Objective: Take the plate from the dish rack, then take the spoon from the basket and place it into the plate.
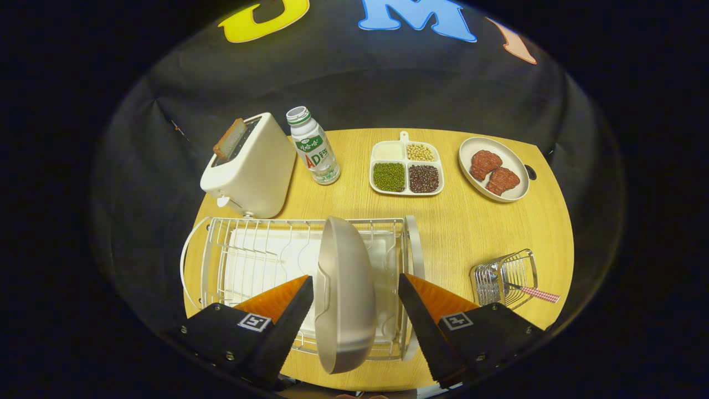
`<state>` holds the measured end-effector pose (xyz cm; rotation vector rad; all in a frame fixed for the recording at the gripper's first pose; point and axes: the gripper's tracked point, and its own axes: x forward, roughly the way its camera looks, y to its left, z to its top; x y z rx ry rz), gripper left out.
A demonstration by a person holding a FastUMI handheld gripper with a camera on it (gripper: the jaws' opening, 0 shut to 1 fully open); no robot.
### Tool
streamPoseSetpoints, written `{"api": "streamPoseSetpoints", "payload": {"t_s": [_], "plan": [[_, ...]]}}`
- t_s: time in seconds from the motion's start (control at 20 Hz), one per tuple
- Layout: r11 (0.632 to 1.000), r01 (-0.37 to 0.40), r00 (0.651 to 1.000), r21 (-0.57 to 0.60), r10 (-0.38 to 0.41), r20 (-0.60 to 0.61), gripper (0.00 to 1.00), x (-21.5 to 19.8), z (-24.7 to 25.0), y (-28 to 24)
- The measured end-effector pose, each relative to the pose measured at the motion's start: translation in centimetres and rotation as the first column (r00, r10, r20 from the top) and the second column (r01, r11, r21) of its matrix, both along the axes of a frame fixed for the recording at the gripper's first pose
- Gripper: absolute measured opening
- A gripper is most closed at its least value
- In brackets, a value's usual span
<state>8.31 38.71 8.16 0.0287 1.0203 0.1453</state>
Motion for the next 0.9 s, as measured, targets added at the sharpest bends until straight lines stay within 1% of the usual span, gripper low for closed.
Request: {"api": "streamPoseSetpoints", "payload": {"t_s": [0.2,0.3,0.4,0.45,0.65,0.8,0.9], "plan": [[0.999,-0.003,0.998,-0.035,0.001,-0.056,0.96,-0.3,-2.1,0.2],[0.996,-0.014,0.996,-0.085,0.006,-0.085,0.68,-0.8,-3.1,-0.2],[0.997,0.01,0.995,-0.082,-0.018,-0.093,0.4,-1.4,-3.3,0.5],[0.993,0.018,0.996,-0.117,-0.028,-0.079,0.33,-1.0,-3.3,0.8],[0.971,0.029,0.998,-0.237,-0.041,-0.044,0.31,-1.5,-2.0,1.6],[0.957,0.041,0.999,-0.286,-0.044,-0.003,0.31,-1.4,-1.2,1.9],[0.943,0.038,0.999,-0.33,-0.032,0.024,0.31,-1.1,-0.4,1.6]]}}
